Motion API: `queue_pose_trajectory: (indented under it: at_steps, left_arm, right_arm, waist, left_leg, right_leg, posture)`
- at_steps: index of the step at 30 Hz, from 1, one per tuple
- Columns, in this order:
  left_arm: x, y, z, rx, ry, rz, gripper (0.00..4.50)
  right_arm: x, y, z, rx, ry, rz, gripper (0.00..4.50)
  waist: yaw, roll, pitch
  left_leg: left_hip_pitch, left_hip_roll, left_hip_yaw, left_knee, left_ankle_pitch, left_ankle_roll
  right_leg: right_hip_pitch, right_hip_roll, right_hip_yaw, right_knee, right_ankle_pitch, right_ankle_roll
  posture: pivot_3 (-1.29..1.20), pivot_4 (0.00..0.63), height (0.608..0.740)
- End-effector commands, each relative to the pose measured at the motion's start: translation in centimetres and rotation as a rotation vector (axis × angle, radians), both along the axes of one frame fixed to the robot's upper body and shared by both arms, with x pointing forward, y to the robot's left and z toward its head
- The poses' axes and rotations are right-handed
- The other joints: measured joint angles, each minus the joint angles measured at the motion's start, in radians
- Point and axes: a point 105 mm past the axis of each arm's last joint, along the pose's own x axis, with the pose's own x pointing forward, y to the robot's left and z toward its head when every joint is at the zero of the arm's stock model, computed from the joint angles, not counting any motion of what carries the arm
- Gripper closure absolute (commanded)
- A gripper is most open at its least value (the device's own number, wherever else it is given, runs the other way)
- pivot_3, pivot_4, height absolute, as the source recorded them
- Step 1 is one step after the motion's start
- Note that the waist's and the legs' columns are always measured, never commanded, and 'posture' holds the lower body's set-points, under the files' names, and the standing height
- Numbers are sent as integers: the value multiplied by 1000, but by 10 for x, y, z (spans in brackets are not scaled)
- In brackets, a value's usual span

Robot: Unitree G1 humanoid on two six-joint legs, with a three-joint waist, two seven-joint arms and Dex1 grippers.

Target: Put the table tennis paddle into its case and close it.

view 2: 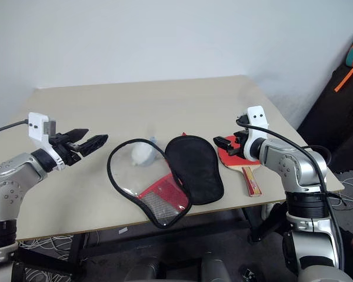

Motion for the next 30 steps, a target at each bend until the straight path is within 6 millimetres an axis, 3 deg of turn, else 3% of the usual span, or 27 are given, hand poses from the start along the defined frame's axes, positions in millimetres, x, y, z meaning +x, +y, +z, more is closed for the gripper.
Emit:
queue_pose_trajectory:
  at_steps: [1,10,17,30]
  left_arm:
    - [-1,-3,16,17,-56,-8,19]
    - [-1,-2,11,5,-36,-16,19]
    - [-7,-10,1,-3,-17,-31,19]
    - [-3,-7,-5,57,42,13,19]
  right_arm:
    - [6,-6,15,41,-17,-69,0]
    - [-5,-24,5,-24,63,-149,0]
    - [-12,-24,4,-137,20,-99,0]
    - [-7,-35,10,-169,-16,-142,0]
  waist:
    - [0,0,0]
    - [0,0,0]
    - [0,0,0]
    - [1,0,0]
  left_leg:
    - [0,0,0,0,0,0]
    - [0,0,-1,1,0,0]
    - [1,0,0,1,0,0]
    - [1,0,-1,2,0,0]
  right_leg:
    - [0,0,0,0,0,1]
    - [1,0,0,0,0,1]
    - [1,0,0,0,-1,-1]
    - [2,0,-1,0,-1,-1]
  posture:
    - [0,0,740]
    - [0,0,740]
    - [0,0,740]
    - [0,0,740]
